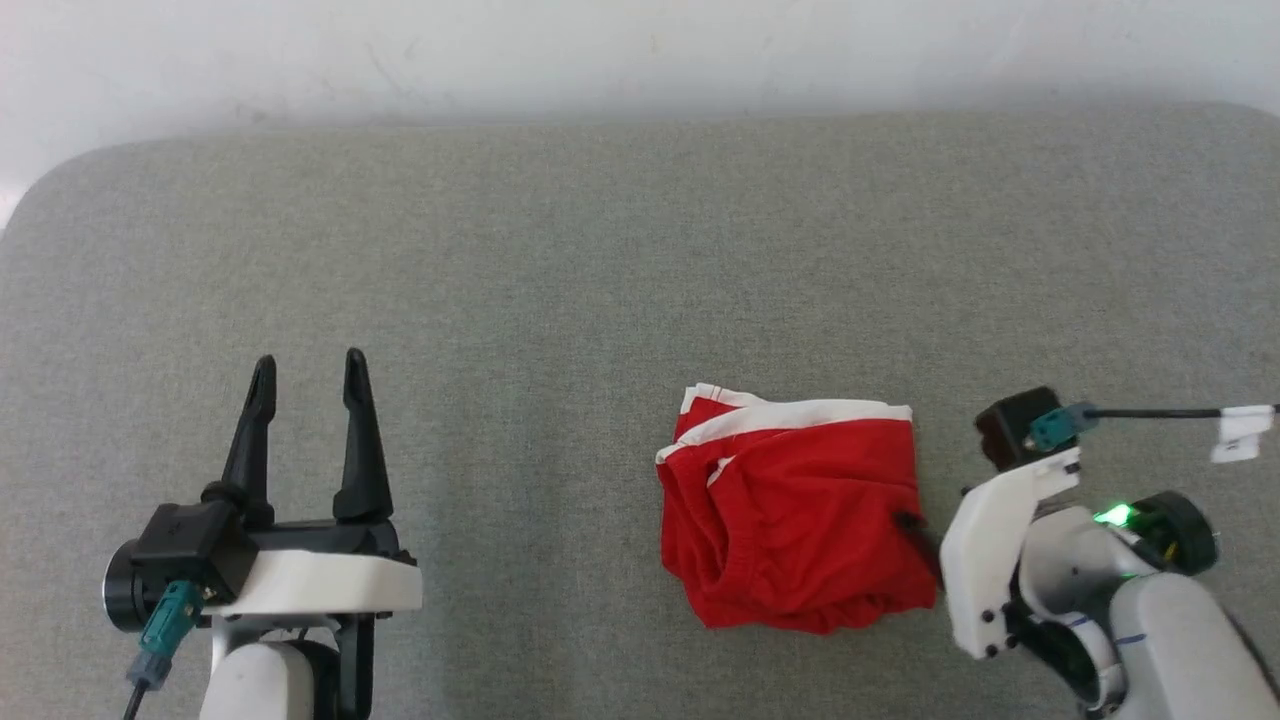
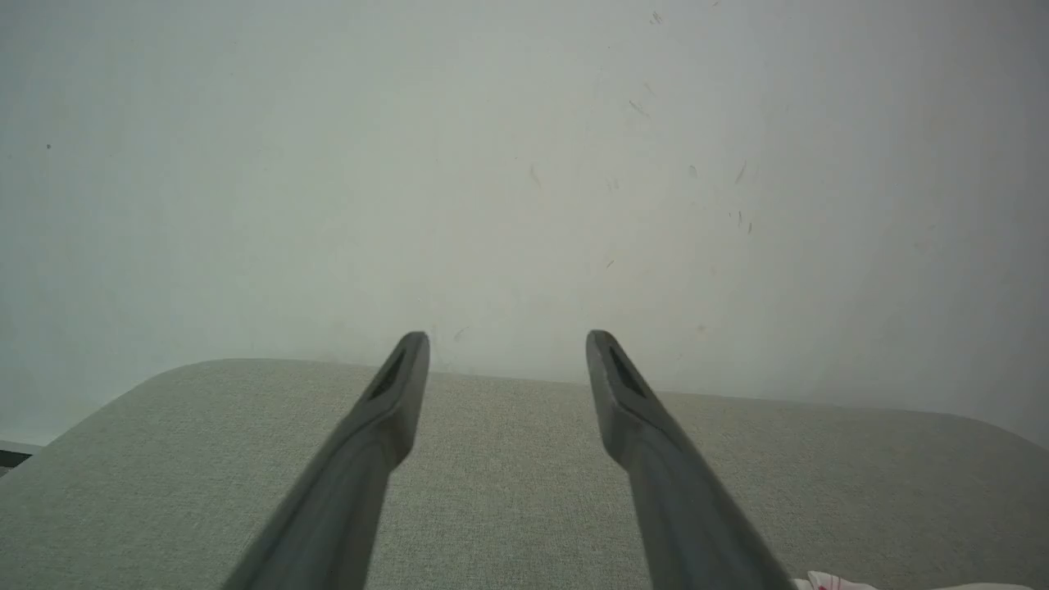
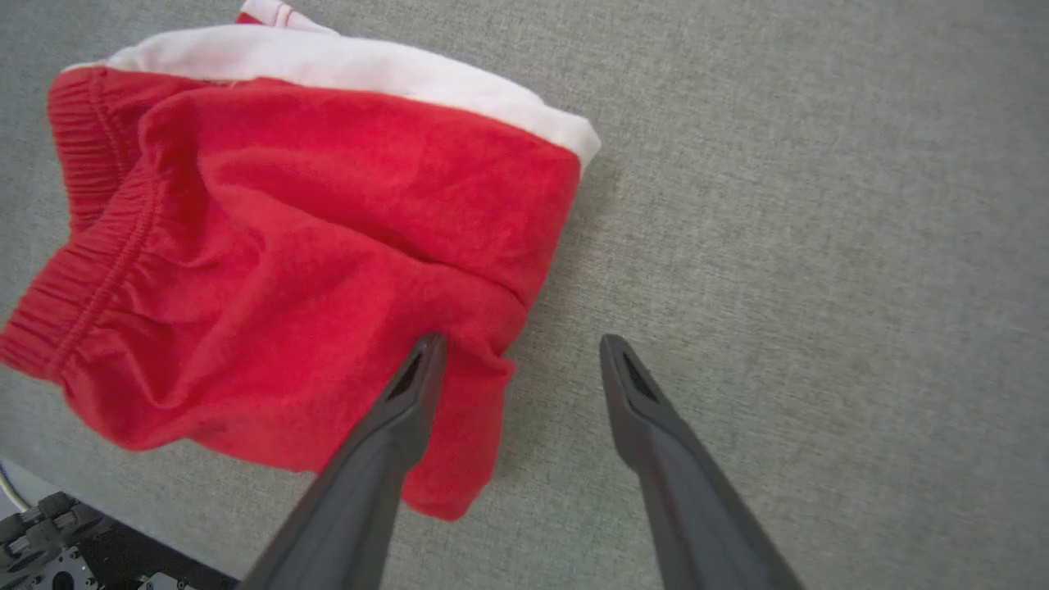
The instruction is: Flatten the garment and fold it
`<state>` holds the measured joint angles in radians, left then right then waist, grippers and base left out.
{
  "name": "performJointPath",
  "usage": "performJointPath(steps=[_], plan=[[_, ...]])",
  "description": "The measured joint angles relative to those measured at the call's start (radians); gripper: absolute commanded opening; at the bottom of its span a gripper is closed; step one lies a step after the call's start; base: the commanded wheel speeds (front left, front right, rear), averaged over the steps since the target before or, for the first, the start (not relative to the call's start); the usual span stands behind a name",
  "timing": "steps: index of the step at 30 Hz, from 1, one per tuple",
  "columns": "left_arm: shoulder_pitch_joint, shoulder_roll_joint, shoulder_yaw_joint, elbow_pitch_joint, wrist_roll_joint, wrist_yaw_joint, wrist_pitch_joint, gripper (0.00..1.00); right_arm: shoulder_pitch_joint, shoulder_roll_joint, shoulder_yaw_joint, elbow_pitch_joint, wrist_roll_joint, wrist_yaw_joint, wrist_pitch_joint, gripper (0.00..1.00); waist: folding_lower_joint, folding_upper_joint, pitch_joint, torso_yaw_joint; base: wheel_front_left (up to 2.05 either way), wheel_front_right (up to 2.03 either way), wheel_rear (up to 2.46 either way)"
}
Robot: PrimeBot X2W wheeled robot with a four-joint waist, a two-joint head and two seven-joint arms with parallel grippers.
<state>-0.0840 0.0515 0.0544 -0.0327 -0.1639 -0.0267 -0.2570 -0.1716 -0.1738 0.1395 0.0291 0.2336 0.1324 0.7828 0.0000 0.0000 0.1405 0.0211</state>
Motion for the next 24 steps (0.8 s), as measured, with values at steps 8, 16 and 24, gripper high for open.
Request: performJointPath(steps=[8,16,24], plan=[[-0.007,0.000,-0.008,0.006,0.000,0.000,0.000,1.00,-0.017,0.039,0.063,0.164,-0.015,0.000,-0.063,1.00,0.0001,0.0000,0.016,0.016,0.00,0.00,0.00],[-0.007,0.000,-0.012,0.007,0.000,0.000,0.000,1.00,-0.073,0.043,0.084,0.277,-0.032,0.000,-0.117,0.00,-0.0001,0.0000,0.020,0.027,0.00,0.00,0.00],[-0.001,-0.001,0.001,-0.002,0.003,0.003,0.000,1.00,-0.127,-0.036,0.235,0.265,0.004,0.001,-0.132,0.00,0.0001,0.0000,0.023,-0.018,0.00,0.00,0.00]])
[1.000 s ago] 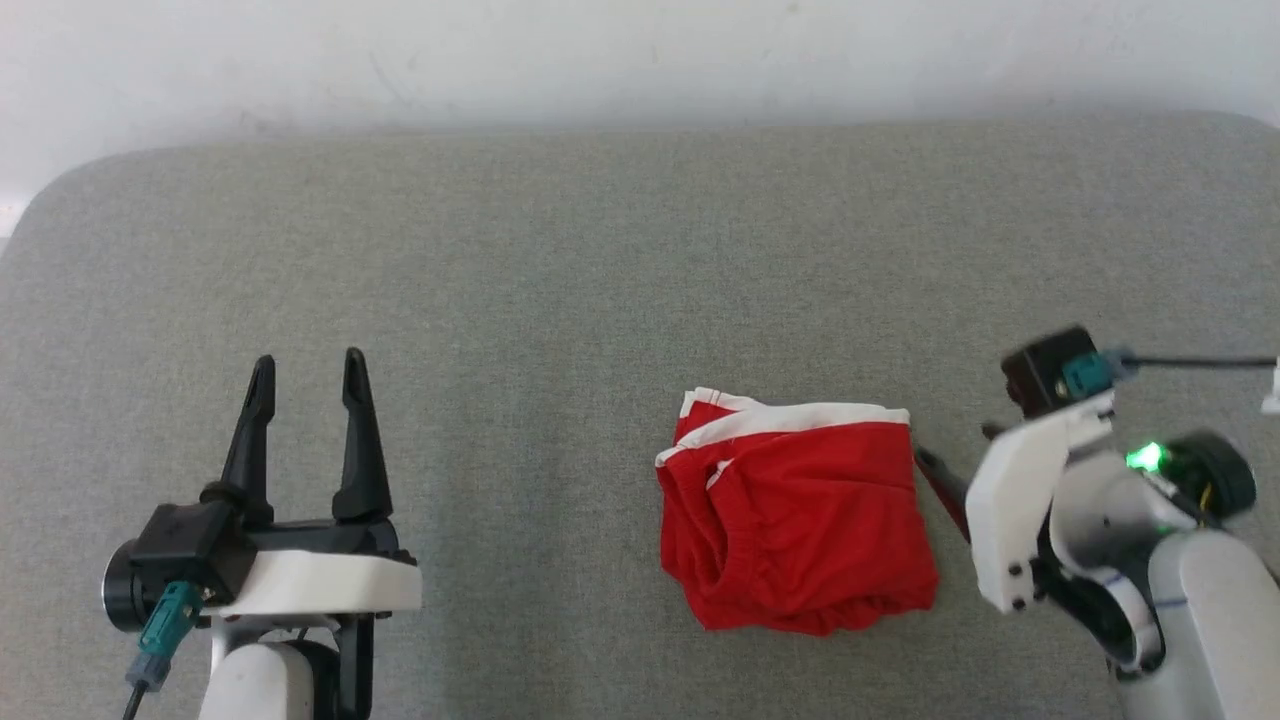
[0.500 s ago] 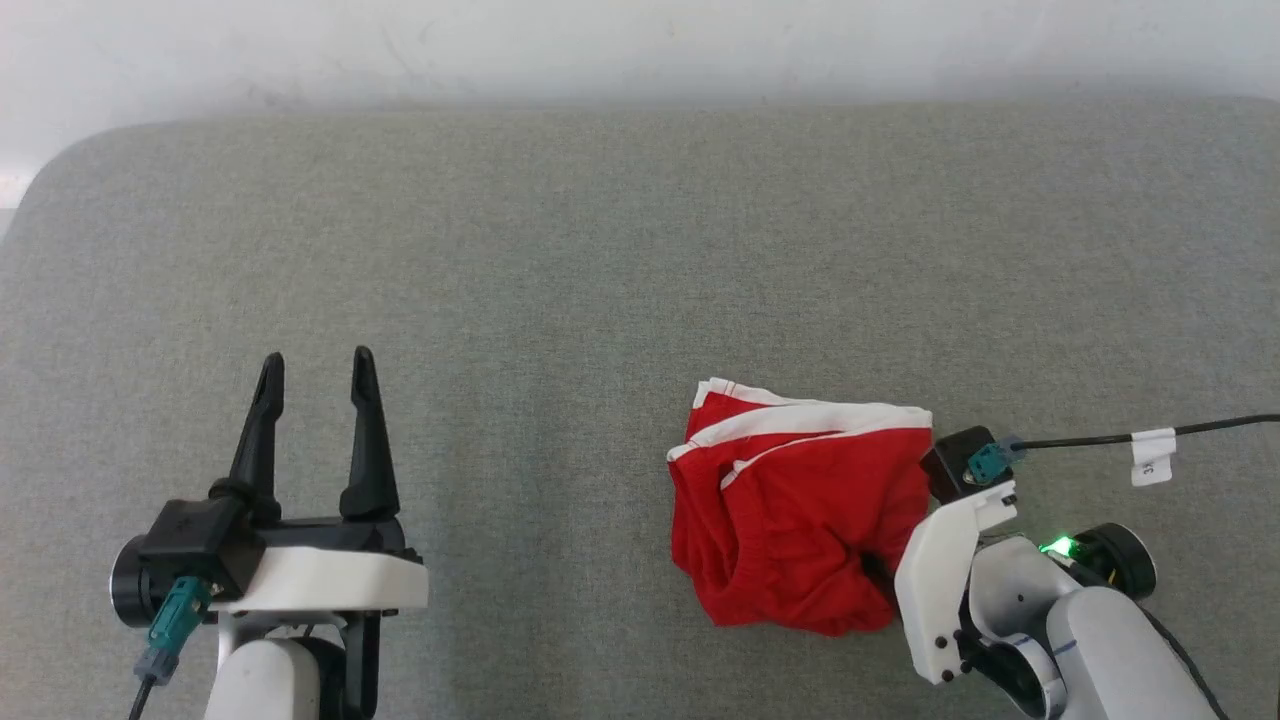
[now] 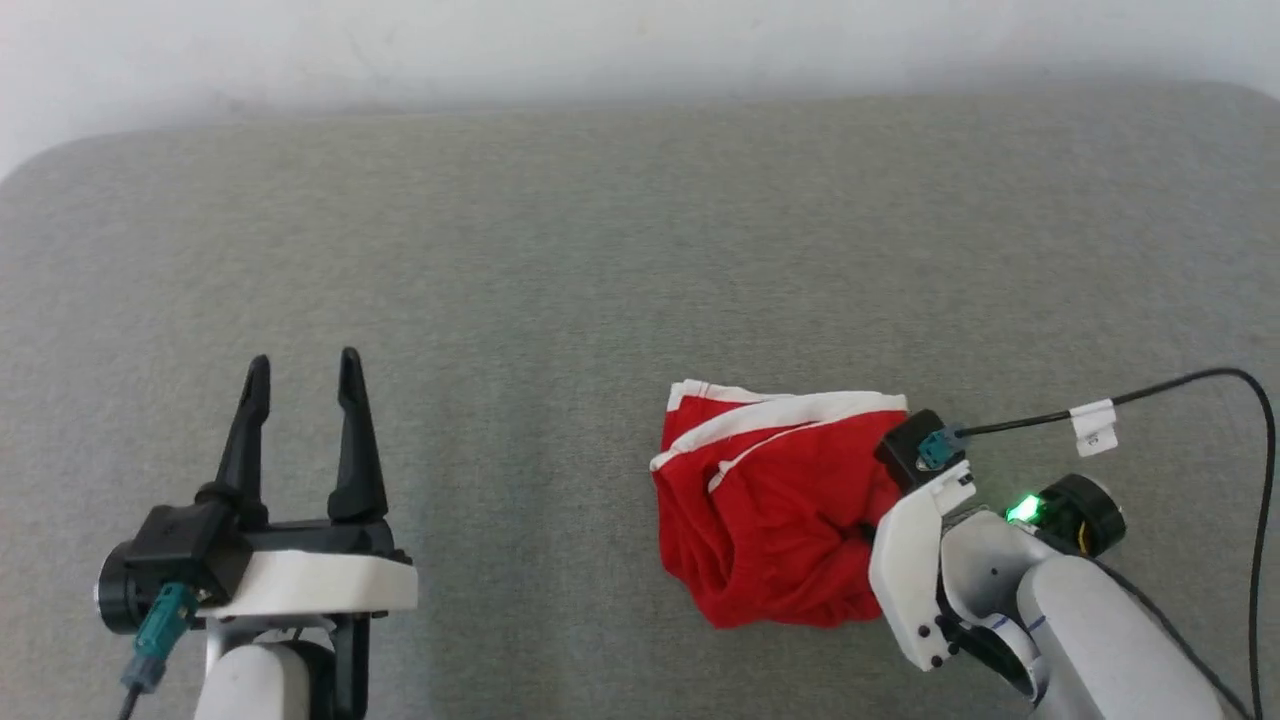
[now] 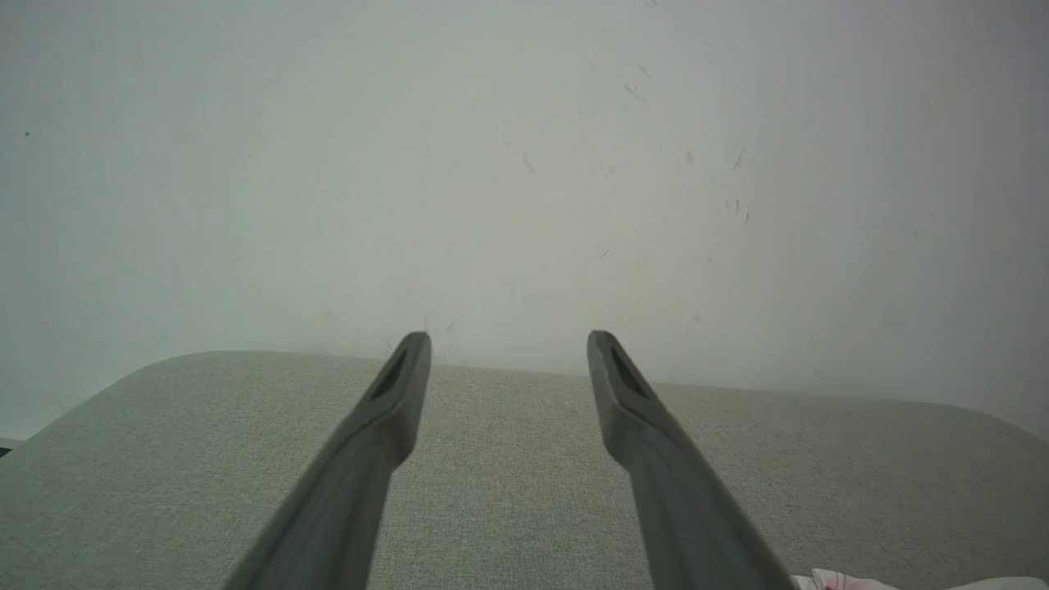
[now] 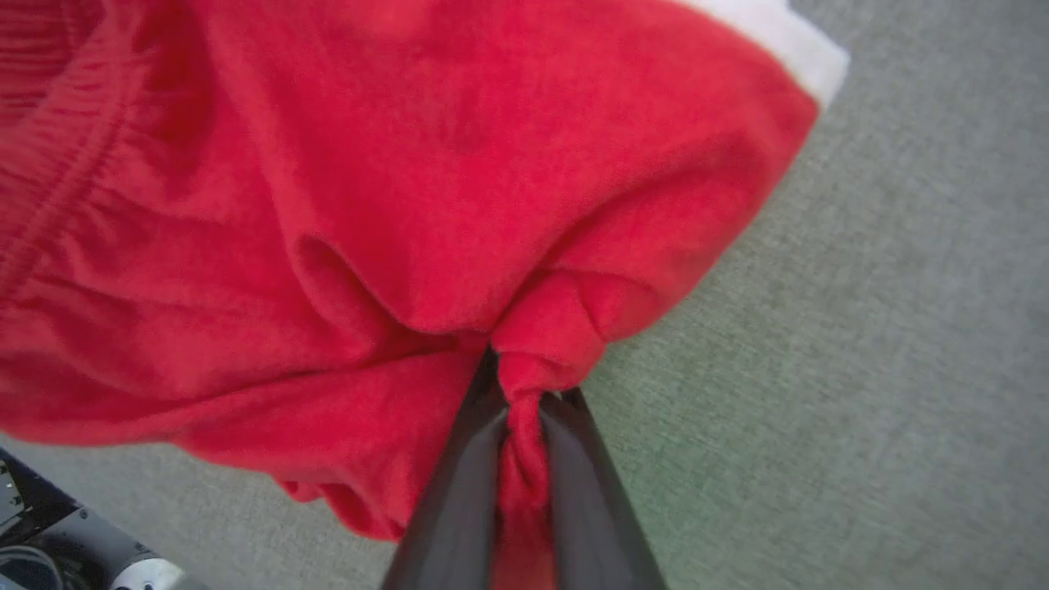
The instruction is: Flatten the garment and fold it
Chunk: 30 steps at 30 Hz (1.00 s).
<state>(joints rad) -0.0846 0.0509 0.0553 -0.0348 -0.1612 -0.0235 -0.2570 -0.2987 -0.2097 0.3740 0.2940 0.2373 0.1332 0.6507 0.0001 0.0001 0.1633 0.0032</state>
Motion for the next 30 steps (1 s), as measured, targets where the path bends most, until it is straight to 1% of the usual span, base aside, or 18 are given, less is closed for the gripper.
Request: performJointPath(steps=[3,7,9,12,16,20,25,30], plan=[[0.013,0.000,0.030,-0.033,0.000,0.023,0.000,1.00,-0.042,-0.084,0.108,-0.026,0.032,0.000,0.009,0.00,0.0000,0.0000,0.002,-0.044,0.00,0.00,0.00],[0.045,0.001,0.058,-0.068,-0.001,0.044,0.000,1.00,-0.117,-0.194,0.234,-0.042,0.084,0.000,0.010,0.00,0.0000,0.0000,0.007,-0.124,0.00,0.00,0.00],[0.054,0.000,0.059,-0.080,0.004,0.047,0.000,1.00,-0.160,-0.235,0.274,-0.039,0.110,-0.001,0.005,0.00,0.0000,0.0000,0.013,-0.171,0.00,0.00,0.00],[0.054,0.000,0.057,-0.086,0.018,0.047,0.000,1.00,-0.221,-0.280,0.304,-0.019,0.146,0.000,-0.030,0.00,0.0000,0.0000,0.027,-0.245,0.00,0.00,0.00],[0.045,0.007,0.059,-0.087,0.042,0.046,0.000,1.00,-0.293,-0.318,0.317,0.044,0.168,0.000,-0.084,0.00,-0.0001,0.0000,0.053,-0.338,0.00,0.00,0.00],[0.021,0.021,0.059,-0.098,0.058,0.046,0.000,1.00,-0.357,-0.342,0.304,0.135,0.183,0.000,-0.143,0.00,-0.0001,0.0000,0.094,-0.409,0.00,0.00,0.00],[0.010,0.042,0.058,-0.117,0.072,0.049,0.002,1.00,-0.431,-0.353,0.267,0.273,0.184,0.000,-0.216,0.00,0.0000,0.0000,0.168,-0.458,0.00,0.00,0.00],[-0.017,0.069,0.056,-0.156,0.093,0.052,0.030,1.00,-0.501,-0.352,0.193,0.410,0.174,0.000,-0.283,0.00,0.0001,0.0000,0.254,-0.474,0.00,0.00,0.00]])
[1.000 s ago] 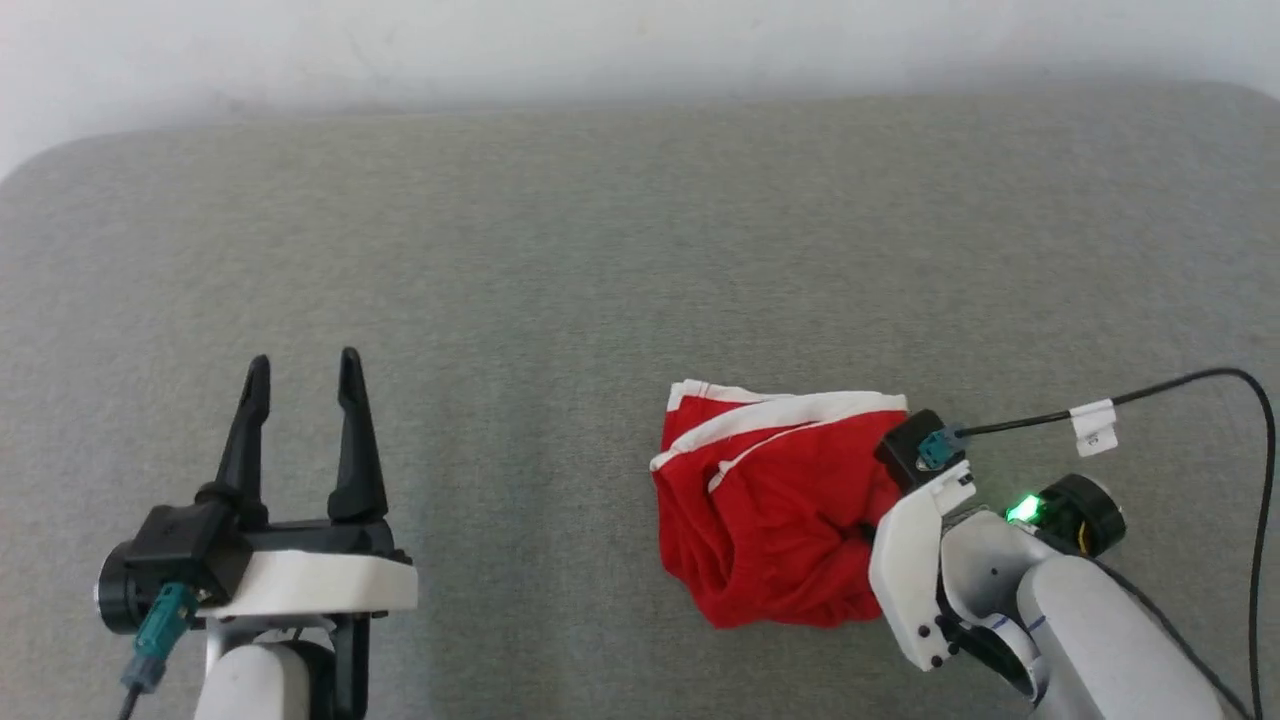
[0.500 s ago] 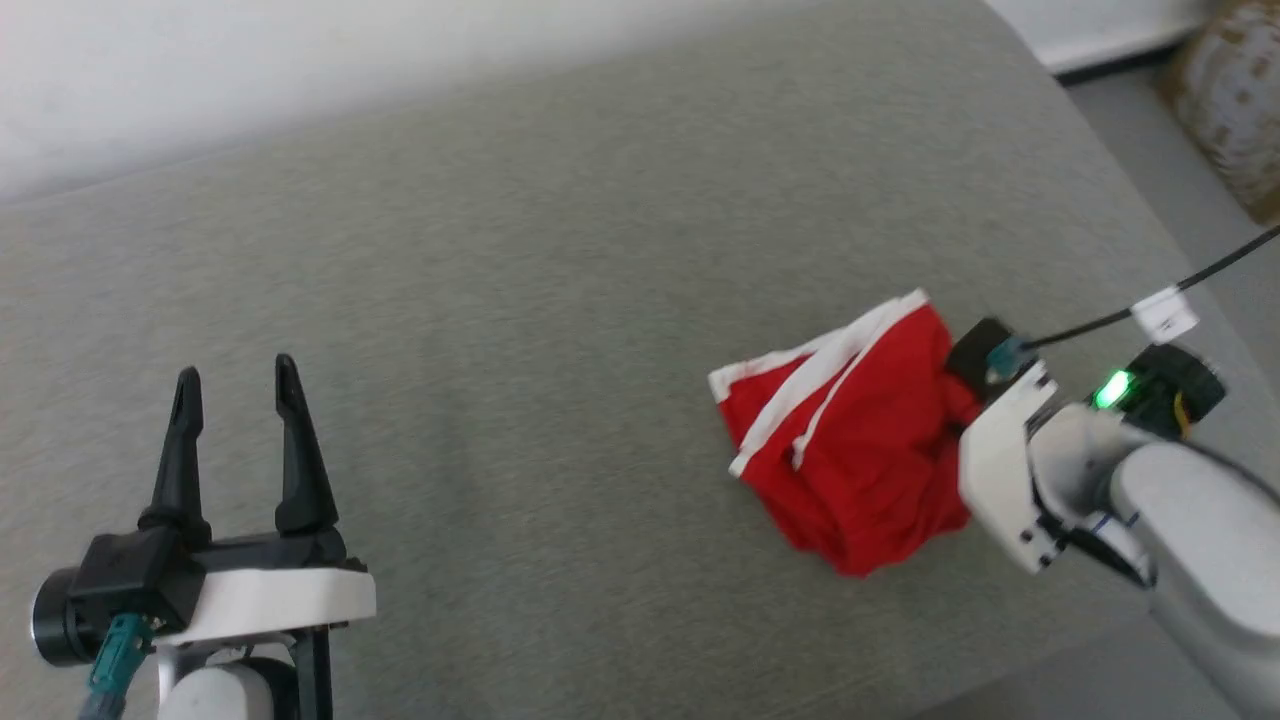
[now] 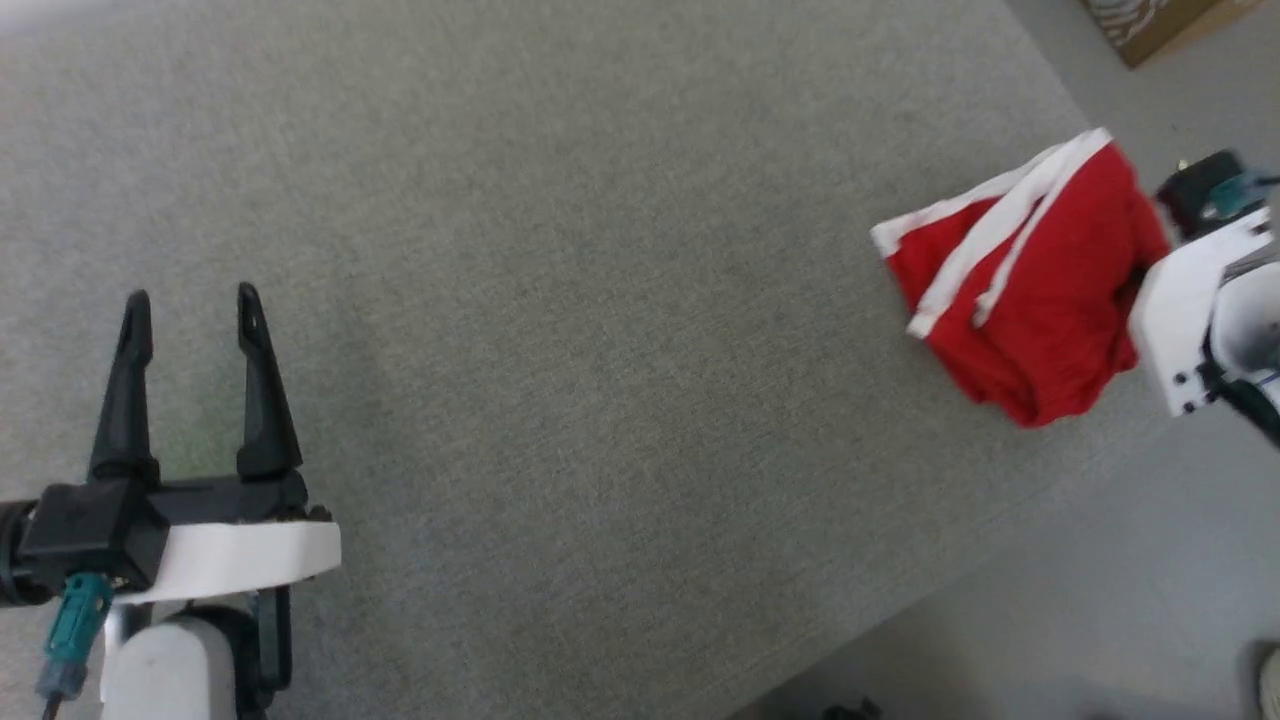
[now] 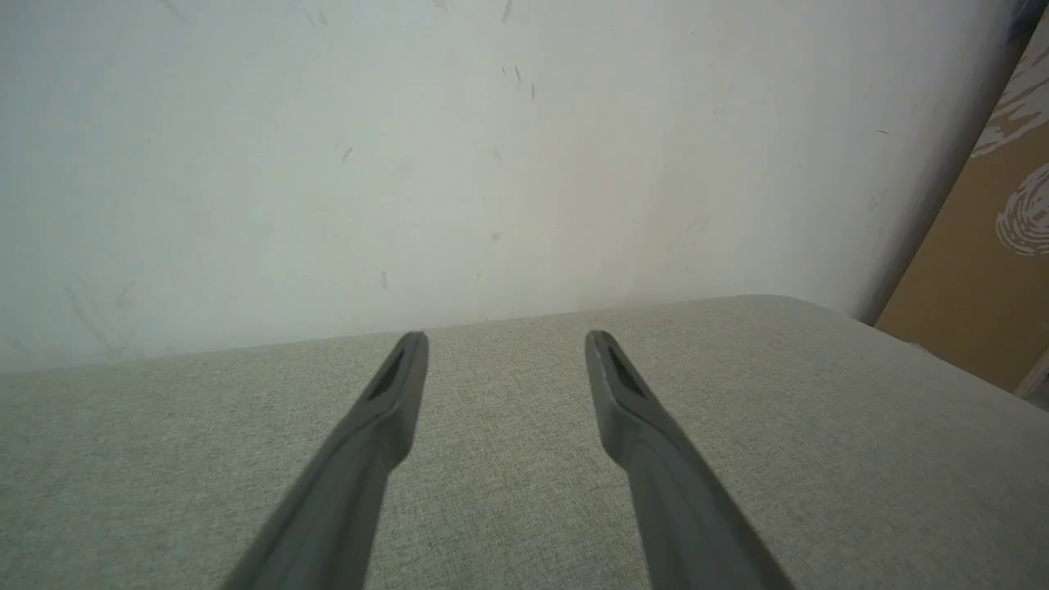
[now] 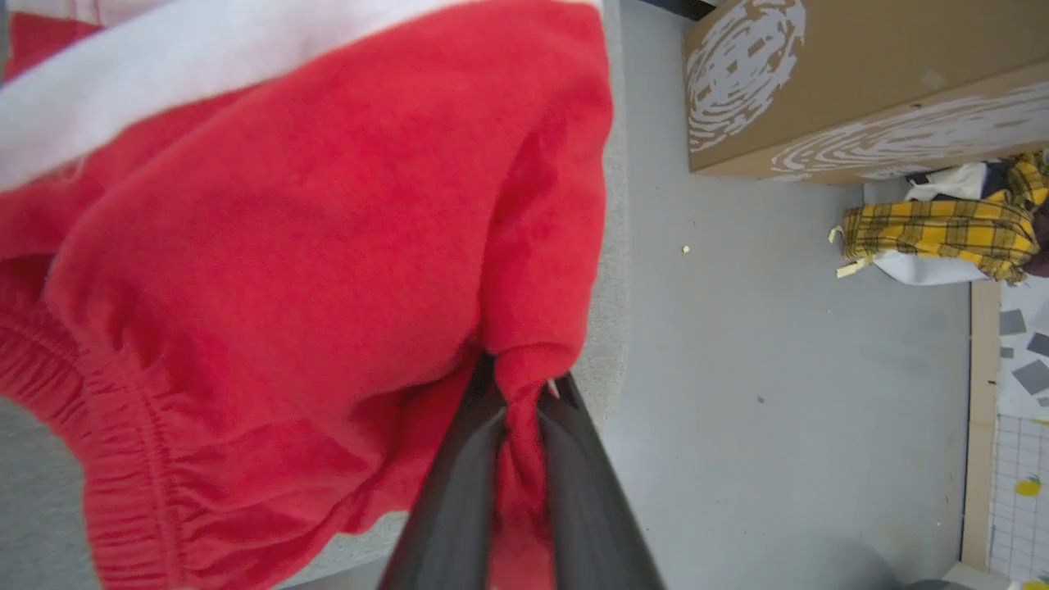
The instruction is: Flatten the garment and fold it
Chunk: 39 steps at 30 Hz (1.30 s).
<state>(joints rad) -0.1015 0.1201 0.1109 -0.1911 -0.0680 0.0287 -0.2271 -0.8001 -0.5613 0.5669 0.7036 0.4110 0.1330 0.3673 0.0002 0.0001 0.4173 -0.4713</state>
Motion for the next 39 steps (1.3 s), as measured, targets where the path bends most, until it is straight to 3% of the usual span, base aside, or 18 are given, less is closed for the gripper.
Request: performJointPath(steps=[13,14,15,21,25,31,39], plan=[[-0.022,0.018,-0.010,-0.049,0.010,0.009,0.033,1.00,-0.111,0.007,-0.258,0.320,-0.102,0.000,-0.126,0.00,-0.0001,0.0000,0.138,0.045,0.00,0.00,0.00],[-0.022,0.017,-0.012,-0.049,0.010,0.009,0.033,1.00,-0.116,0.007,-0.276,0.339,-0.113,0.000,-0.134,0.40,-0.0001,0.0000,0.140,0.052,0.00,0.00,0.00],[-0.022,0.017,-0.013,-0.048,0.010,0.009,0.032,1.00,-0.121,0.007,-0.292,0.357,-0.124,0.000,-0.143,1.00,-0.0001,0.0000,0.142,0.058,0.00,0.00,0.00],[-0.022,0.011,-0.021,-0.019,0.006,0.016,0.016,1.00,-0.144,0.006,-0.371,0.428,-0.176,0.000,-0.181,1.00,-0.0002,0.0000,0.122,0.076,0.00,0.00,0.00],[-0.020,-0.001,-0.026,0.014,-0.010,0.016,-0.002,1.00,-0.154,0.007,-0.401,0.391,-0.167,0.000,-0.259,1.00,-0.0002,0.0000,0.078,0.082,0.00,0.00,0.00],[-0.001,-0.025,-0.031,0.070,-0.049,0.021,-0.021,1.00,-0.157,0.033,-0.445,0.198,-0.064,0.000,-0.417,1.00,-0.0004,0.0000,-0.016,0.098,0.00,0.00,0.00],[0.020,-0.040,-0.023,0.099,-0.085,0.026,-0.030,1.00,-0.025,0.168,-0.507,-0.187,0.047,0.000,-0.518,1.00,-0.0005,0.0000,-0.164,0.148,0.00,0.00,0.00]])
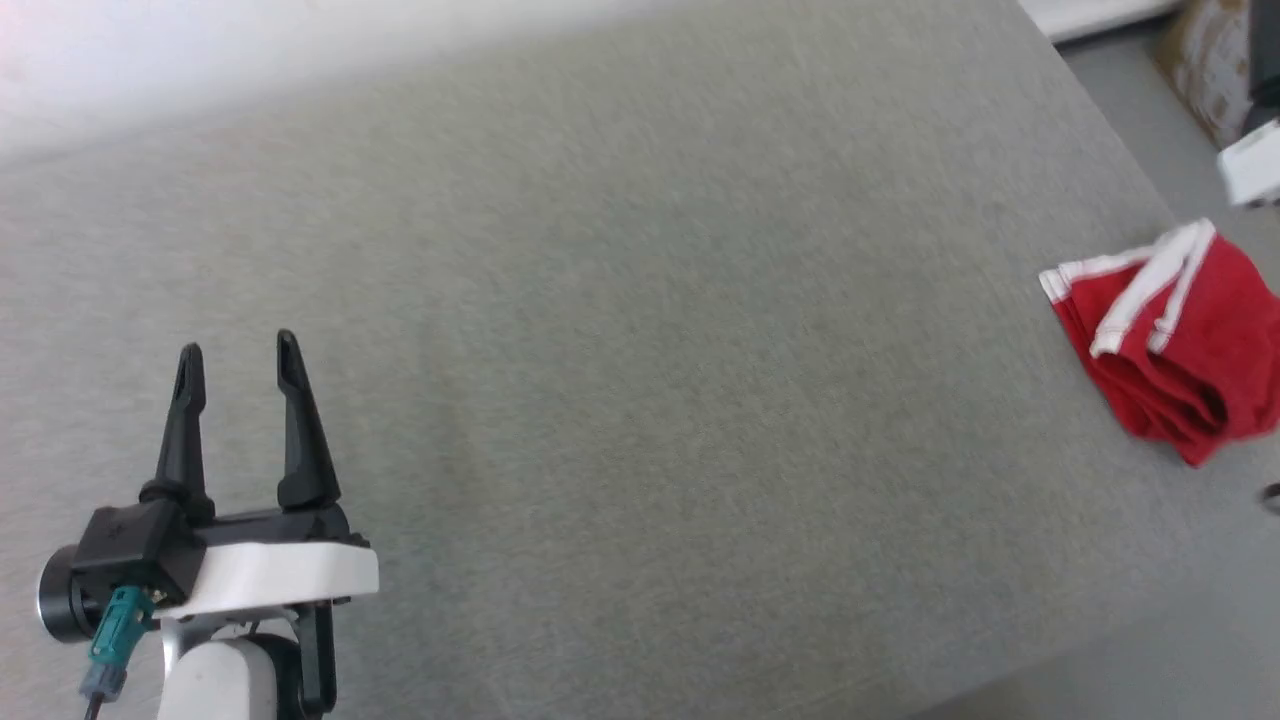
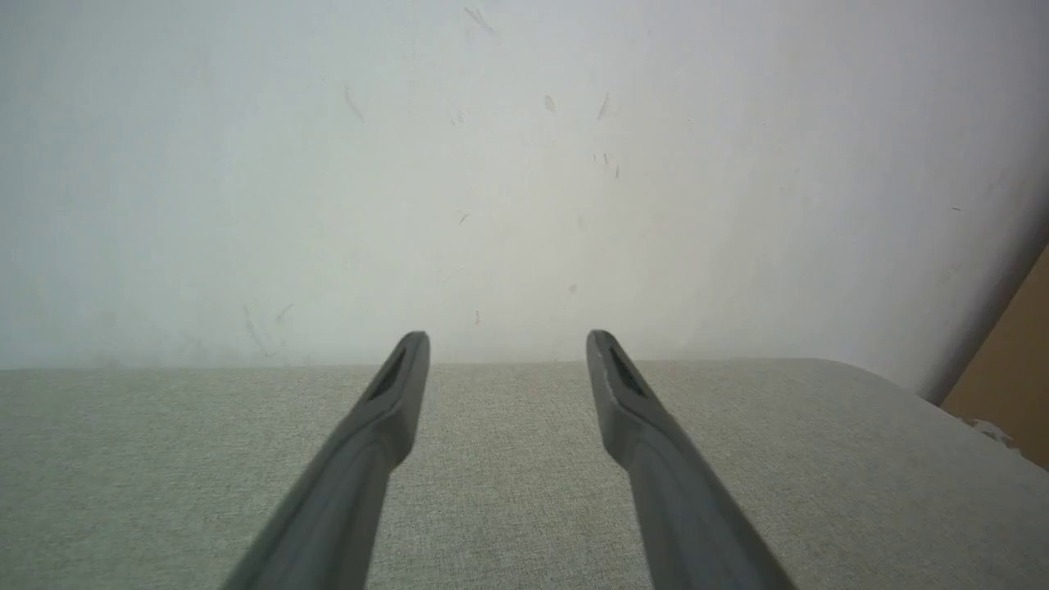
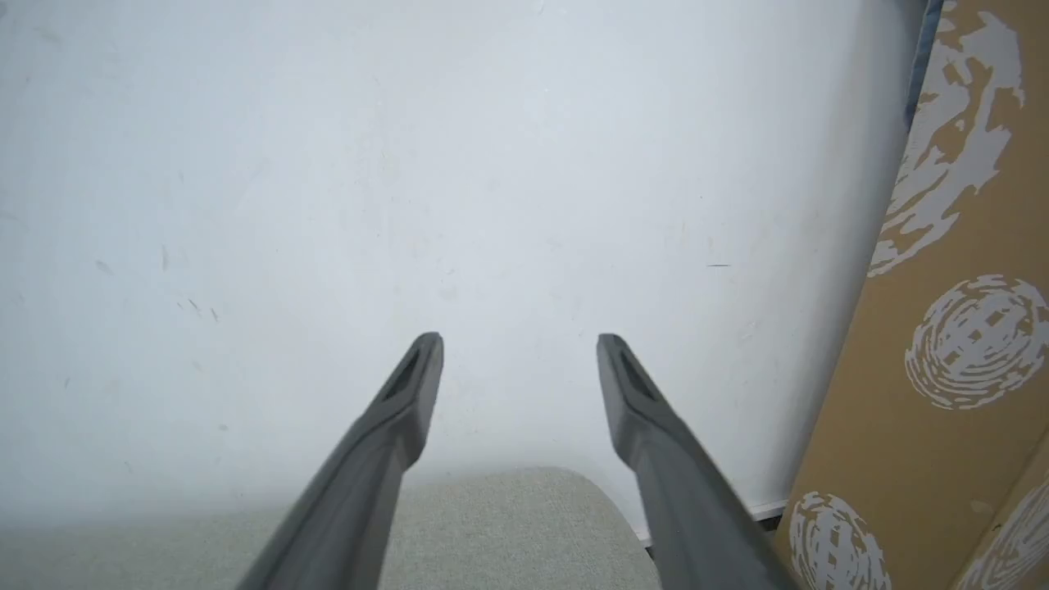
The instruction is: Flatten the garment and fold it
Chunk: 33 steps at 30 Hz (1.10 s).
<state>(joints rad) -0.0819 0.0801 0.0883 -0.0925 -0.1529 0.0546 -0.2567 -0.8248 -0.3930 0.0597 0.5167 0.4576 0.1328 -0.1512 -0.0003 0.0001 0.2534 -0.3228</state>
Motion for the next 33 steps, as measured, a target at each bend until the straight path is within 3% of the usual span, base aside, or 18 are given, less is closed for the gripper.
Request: performJointPath(steps=[4,9,12,15,21,33], plan=[[0.000,-0.004,0.005,0.022,-0.015,0.000,-0.001,1.00,0.123,0.102,-0.070,-0.173,-0.020,0.000,-0.027,1.00,-0.0001,0.0000,-0.055,0.052,0.00,0.00,0.00],[-0.001,-0.007,0.002,0.058,-0.023,0.000,0.000,1.00,0.303,0.273,-0.151,-0.355,-0.139,0.000,-0.064,1.00,0.0001,0.0000,-0.102,0.135,0.00,0.00,0.00],[-0.002,-0.007,-0.013,0.081,-0.021,0.002,0.000,1.00,0.407,0.332,-0.164,-0.424,-0.200,0.000,-0.084,1.00,0.0001,0.0000,-0.127,0.183,0.00,0.00,0.00],[-0.003,-0.010,-0.030,0.097,-0.021,0.012,-0.001,1.00,0.495,0.339,-0.163,-0.457,-0.244,0.000,-0.098,1.00,0.0001,0.0000,-0.150,0.229,0.00,0.00,0.00],[-0.003,-0.015,-0.053,0.141,-0.024,0.022,0.000,1.00,0.624,0.339,-0.124,-0.460,-0.207,0.000,-0.105,1.00,0.0002,0.0000,-0.197,0.301,0.00,0.00,0.00],[0.018,-0.024,-0.088,0.165,-0.035,0.053,0.000,1.00,0.776,0.340,-0.072,-0.427,-0.218,0.000,-0.106,1.00,0.0002,0.0000,-0.261,0.372,0.00,0.00,0.00]])
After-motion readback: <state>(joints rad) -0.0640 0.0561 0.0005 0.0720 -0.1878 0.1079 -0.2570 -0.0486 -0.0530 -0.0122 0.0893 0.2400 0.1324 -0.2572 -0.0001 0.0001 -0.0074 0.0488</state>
